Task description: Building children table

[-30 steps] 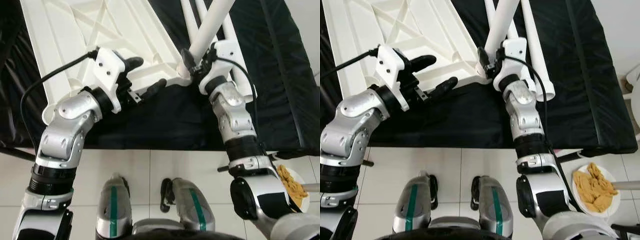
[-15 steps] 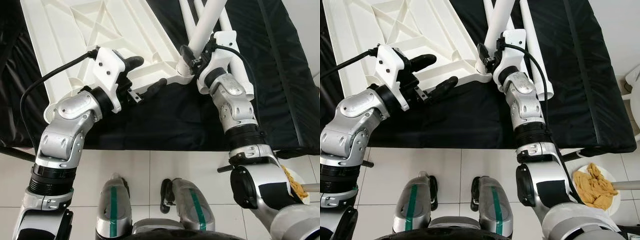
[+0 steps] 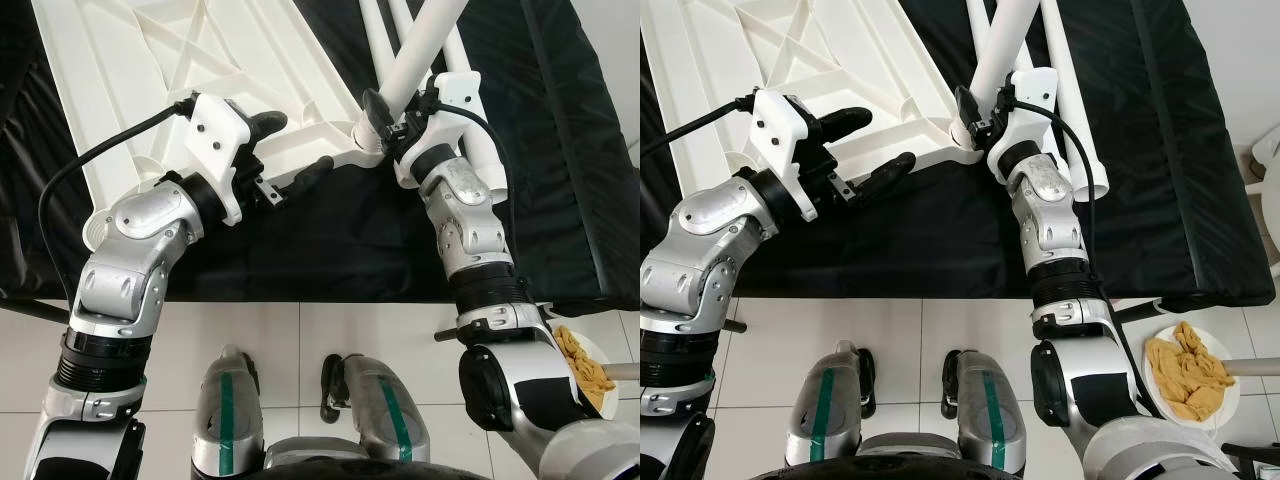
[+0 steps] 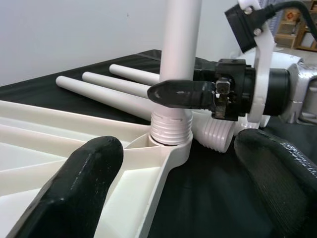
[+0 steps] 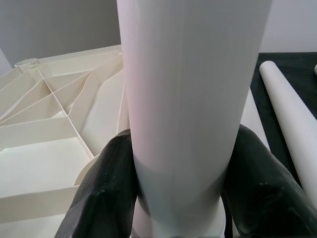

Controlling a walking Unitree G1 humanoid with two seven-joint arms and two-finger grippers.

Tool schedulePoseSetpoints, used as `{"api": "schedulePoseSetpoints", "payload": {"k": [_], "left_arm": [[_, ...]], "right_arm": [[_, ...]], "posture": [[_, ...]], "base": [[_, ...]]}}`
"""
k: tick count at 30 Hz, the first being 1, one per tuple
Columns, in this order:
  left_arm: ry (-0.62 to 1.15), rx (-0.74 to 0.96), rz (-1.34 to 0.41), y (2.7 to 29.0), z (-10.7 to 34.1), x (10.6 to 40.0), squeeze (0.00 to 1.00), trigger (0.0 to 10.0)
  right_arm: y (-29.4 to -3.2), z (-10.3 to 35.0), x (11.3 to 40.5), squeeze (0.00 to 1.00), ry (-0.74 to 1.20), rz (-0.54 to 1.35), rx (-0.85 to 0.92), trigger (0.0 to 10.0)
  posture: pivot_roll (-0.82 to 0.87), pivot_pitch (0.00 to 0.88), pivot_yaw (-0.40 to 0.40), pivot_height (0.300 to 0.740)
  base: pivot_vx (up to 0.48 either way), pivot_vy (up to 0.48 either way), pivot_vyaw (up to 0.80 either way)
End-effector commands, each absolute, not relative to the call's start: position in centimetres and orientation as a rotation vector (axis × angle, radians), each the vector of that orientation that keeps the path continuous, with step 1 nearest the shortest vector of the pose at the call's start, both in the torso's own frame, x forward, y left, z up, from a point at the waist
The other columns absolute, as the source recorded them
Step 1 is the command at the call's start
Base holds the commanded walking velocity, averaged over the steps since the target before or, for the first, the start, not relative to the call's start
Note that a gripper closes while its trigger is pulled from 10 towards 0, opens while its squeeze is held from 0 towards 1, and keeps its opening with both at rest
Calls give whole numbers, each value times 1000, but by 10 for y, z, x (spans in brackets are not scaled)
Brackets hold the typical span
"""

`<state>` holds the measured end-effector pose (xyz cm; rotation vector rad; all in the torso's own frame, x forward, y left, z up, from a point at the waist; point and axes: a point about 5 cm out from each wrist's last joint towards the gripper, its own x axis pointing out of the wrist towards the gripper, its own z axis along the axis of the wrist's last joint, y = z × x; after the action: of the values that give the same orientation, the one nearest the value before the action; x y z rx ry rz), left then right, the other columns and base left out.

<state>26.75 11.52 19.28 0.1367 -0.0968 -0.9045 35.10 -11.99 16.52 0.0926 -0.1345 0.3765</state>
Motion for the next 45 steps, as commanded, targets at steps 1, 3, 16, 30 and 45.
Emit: {"api": "schedulePoseSetpoints", "payload": {"k": [1, 3, 16, 30, 45], "left_arm": [[-77, 133, -873, 116, 192, 272, 925, 10000], [-81, 112, -892, 116, 195, 273, 1000, 10000], [-136, 148, -925, 111, 209, 287, 1000, 10000], [-260, 73, -1045, 81, 244, 298, 0, 10000], [-296, -24, -1248, 49, 275, 302, 0, 10000]], "right_arm": [[-122, 164, 352, 0, -98, 388, 135, 10000], [-122, 176, 353, 0, -127, 418, 166, 10000], [-129, 195, 353, 0, -181, 555, 145, 10000], [-135, 185, 338, 0, -151, 749, 8, 10000], [-134, 180, 314, 0, -123, 1020, -124, 10000]], "posture": [[83, 77, -39, 740], [84, 77, -40, 740], [83, 48, -43, 740], [78, 9, -46, 740], [70, 1, -35, 740]], "base": [[0, 0, 0], [0, 0, 0], [0, 0, 0], [0, 0, 0], [0, 0, 0]]}}
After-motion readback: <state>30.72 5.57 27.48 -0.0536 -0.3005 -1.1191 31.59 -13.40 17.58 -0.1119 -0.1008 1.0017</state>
